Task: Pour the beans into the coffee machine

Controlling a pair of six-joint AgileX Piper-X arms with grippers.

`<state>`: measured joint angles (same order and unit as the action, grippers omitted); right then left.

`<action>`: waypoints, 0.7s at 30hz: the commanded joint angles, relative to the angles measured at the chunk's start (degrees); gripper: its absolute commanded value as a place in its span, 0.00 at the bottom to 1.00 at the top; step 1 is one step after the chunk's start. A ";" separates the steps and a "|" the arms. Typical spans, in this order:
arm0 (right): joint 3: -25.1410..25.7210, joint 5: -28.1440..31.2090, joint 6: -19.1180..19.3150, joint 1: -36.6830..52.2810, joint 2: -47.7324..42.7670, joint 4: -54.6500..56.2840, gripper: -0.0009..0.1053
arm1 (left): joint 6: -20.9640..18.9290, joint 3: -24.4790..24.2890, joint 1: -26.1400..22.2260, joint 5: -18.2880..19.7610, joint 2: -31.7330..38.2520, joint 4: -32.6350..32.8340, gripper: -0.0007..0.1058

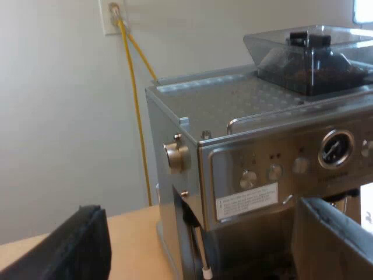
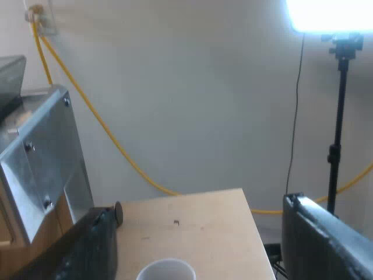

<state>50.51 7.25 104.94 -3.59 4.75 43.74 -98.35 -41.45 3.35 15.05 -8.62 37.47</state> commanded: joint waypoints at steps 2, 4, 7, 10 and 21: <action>-0.04 0.32 0.71 0.24 -3.32 3.10 0.59 | -0.49 -0.40 0.24 -3.84 1.98 1.83 0.63; -0.04 0.32 0.71 0.24 -4.73 4.09 0.59 | -0.49 -0.40 0.24 -4.28 2.88 3.01 0.63; -0.04 0.32 0.71 0.24 -6.40 5.14 0.59 | -0.49 -0.40 0.24 -4.27 3.08 3.21 0.63; -0.04 0.32 0.71 0.24 -8.08 6.08 0.59 | -0.49 -0.40 0.24 -4.14 6.66 7.44 0.63; -0.03 -1.12 0.24 0.24 -7.94 9.21 0.59 | -0.49 -0.90 0.24 -4.39 11.61 16.91 0.63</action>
<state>50.12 6.70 104.80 -3.59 -0.42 53.25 -98.35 -41.70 3.35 11.30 0.80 53.32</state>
